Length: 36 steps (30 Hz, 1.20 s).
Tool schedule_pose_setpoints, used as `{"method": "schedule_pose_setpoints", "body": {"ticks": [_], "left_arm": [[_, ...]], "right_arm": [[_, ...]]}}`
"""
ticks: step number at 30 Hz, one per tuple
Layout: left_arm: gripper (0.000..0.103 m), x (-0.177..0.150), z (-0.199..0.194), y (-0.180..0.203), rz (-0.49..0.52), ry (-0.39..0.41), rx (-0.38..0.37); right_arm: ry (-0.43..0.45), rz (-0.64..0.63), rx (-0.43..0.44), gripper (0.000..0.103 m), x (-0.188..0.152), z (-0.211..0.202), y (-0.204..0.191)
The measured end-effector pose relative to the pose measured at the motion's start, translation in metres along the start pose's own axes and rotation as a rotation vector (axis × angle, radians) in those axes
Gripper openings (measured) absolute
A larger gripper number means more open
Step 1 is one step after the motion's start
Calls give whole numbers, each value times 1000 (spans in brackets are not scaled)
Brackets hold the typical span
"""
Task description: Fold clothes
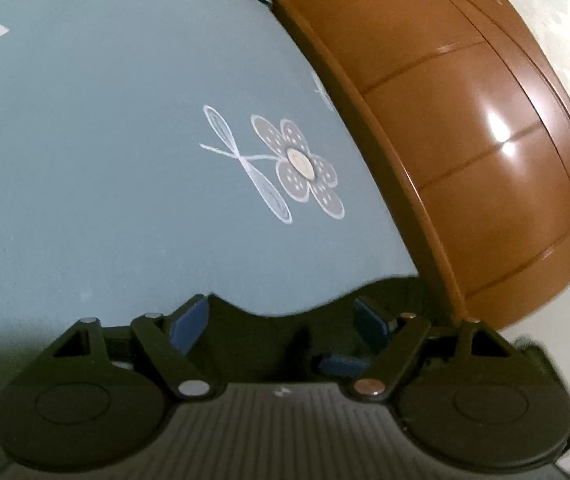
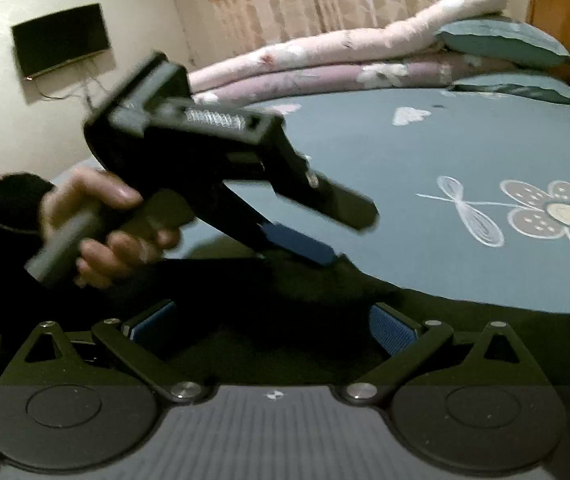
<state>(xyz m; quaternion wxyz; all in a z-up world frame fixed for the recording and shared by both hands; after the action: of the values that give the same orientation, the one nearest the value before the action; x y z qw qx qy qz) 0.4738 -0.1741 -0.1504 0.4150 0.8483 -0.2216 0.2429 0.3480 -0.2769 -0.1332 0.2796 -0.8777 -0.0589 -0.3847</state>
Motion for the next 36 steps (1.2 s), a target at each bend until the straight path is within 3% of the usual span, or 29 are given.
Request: {"method": "schedule_pose_setpoints", "body": {"ticks": [8,13,17,29,36], "left_arm": [[80,-9,-15,37,79,-25,16],[78,-24,-5,21,51,-67,119],[78,-14,-15,30,37,-35,138],[78,-22,-83,83,116,-45,273],[81,-40,-146,141,152,14,365]], "right_arm": [[24,104,-82,103,6,1,24],[31,99,-96,103,7,2,23],[47,124,-95,103,7,-3,26],[54,179,-50,103,15,-2,25],[137,178,35,103,28,-40,-2]]}}
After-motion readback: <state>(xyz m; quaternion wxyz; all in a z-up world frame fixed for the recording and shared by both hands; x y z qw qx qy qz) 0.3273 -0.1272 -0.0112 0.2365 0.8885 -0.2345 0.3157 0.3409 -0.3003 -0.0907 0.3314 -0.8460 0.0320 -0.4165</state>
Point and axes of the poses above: each gripper's, at about its wrist camera, not at the fingertips, and z roughly the way its jaws point, y to its right, x to its top, the point moved 8 cm from there along z, roughly the way its jaws point, and after that the axes turned 15 degrees about z, right-handed, at the moved point
